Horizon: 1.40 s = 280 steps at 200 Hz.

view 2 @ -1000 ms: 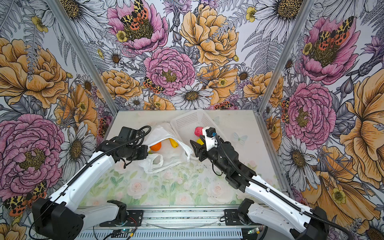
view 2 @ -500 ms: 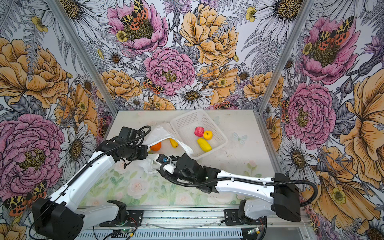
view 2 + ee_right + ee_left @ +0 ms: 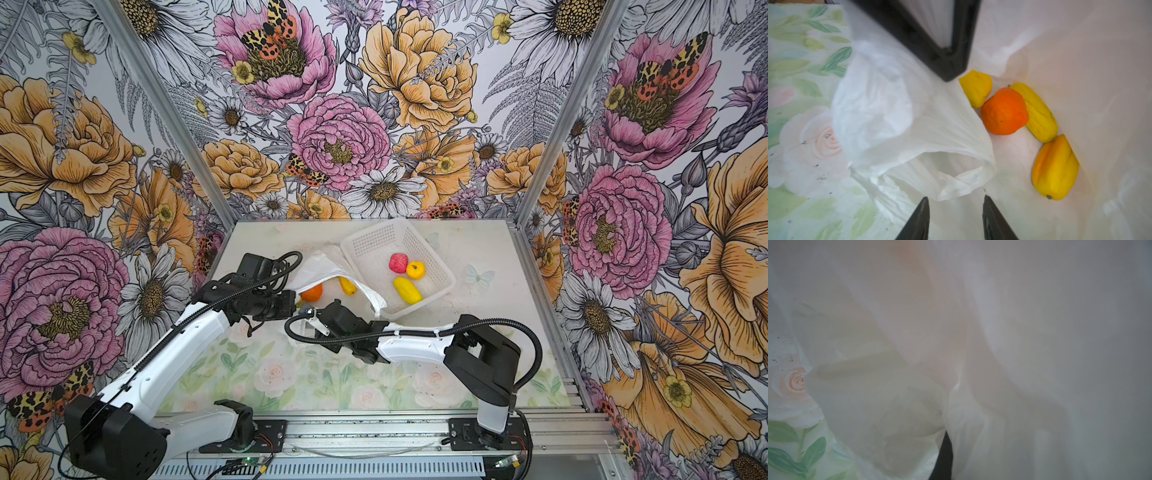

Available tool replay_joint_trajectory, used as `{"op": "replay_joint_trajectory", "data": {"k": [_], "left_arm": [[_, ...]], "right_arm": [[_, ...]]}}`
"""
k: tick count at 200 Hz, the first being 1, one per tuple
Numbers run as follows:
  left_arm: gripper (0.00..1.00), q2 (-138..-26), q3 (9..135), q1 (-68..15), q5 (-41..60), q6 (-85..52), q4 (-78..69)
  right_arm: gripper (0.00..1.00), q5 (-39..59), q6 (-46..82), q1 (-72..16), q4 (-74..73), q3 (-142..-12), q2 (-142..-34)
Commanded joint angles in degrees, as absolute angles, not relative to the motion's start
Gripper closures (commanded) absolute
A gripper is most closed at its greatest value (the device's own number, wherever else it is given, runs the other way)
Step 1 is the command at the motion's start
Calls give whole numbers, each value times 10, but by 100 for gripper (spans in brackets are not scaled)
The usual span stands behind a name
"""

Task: Untie the knot of the plastic bag and take out the fruit
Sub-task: 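Move the right gripper back over the bag opening, then reach the right gripper into the bag and grasp the orange fruit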

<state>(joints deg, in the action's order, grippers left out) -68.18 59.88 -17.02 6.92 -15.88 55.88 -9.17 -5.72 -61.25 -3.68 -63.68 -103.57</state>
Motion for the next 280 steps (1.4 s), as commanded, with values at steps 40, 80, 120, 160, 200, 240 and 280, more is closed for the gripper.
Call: {"op": "replay_joint_trajectory", "data": {"k": [40,80,120,160,200,240,280], "left_arm": [[100,-680,594,-170,66,-155,544],[100,-680,594,-171,65,-154,545],[100,-678,594,-172,64,-154,544],[100,-678,594,-173,65,-154,544],[100,-678,594,-174,66,-154,544],[100,-679,594,-174,66,-154,544],[100,-679,594,-179,68,-154,543]], "right_arm": [[58,-175,36,-570,-48,-696,-1097],[57,-206,108,-567,-45,-734,-1147],[53,-231,184,-558,-26,-775,-1187],[42,-218,259,-537,-37,-780,-1199],[25,-144,283,-525,-86,-775,-1212],[14,-25,280,-519,-199,-771,-1240],[7,-21,309,-507,-192,-858,-1319]]}}
